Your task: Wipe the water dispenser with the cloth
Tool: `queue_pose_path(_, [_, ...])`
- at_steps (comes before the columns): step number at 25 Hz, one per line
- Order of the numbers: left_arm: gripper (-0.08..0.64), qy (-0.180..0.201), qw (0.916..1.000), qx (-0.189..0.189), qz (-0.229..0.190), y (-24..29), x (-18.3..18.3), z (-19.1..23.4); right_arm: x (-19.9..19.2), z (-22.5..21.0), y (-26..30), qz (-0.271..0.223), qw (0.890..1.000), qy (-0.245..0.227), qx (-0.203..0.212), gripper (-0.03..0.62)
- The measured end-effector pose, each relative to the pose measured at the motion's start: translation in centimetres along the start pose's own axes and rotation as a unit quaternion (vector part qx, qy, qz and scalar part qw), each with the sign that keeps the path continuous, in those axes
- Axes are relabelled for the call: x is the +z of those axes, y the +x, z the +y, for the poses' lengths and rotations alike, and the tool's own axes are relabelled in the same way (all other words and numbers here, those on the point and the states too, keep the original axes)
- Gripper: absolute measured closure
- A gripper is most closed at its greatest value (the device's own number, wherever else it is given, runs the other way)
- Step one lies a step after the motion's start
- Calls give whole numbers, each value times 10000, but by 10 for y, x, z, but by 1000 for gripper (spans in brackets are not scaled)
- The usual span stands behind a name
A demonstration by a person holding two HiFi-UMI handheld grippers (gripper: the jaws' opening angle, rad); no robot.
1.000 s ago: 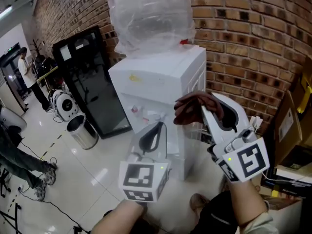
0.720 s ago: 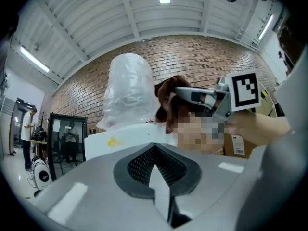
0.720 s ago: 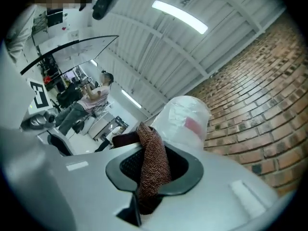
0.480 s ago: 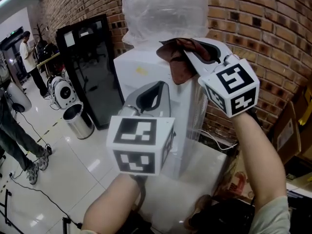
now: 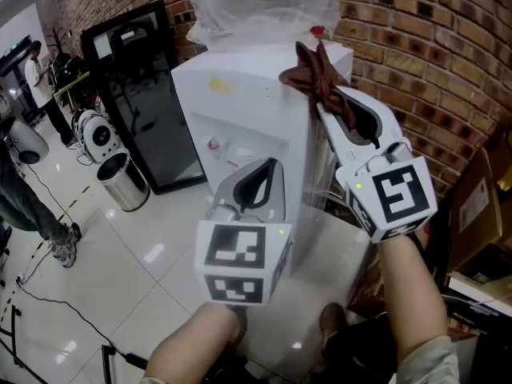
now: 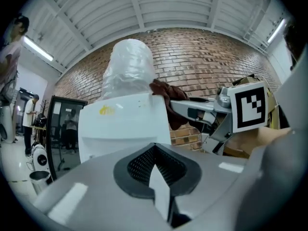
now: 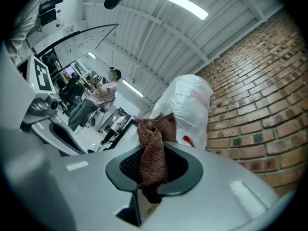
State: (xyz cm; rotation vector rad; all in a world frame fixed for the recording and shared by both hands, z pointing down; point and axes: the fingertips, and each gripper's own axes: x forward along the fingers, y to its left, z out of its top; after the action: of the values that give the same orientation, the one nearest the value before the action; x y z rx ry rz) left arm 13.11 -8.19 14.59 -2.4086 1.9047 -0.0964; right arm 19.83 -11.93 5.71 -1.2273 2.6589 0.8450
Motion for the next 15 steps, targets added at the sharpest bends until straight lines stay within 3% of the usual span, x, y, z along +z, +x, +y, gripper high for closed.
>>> queue_pose_path(3, [560,-151,9998,-1,134,0,-32,5,-34,22,-11,268,9996,79,36,515])
queue_pose_path(7, [560,-52,9996,71,250,0,-62,7,-71,36,-21,458,9980,412,134,515])
queue_pose_path(11, [560,98,9993,125,339,1,-93,8,-109,50,-37,599,9918,1124,41,514])
queue_pose_path(15, [560,170,9991,236,307,5,-112,19,-131,64,-42,806,9858,1466,132,514])
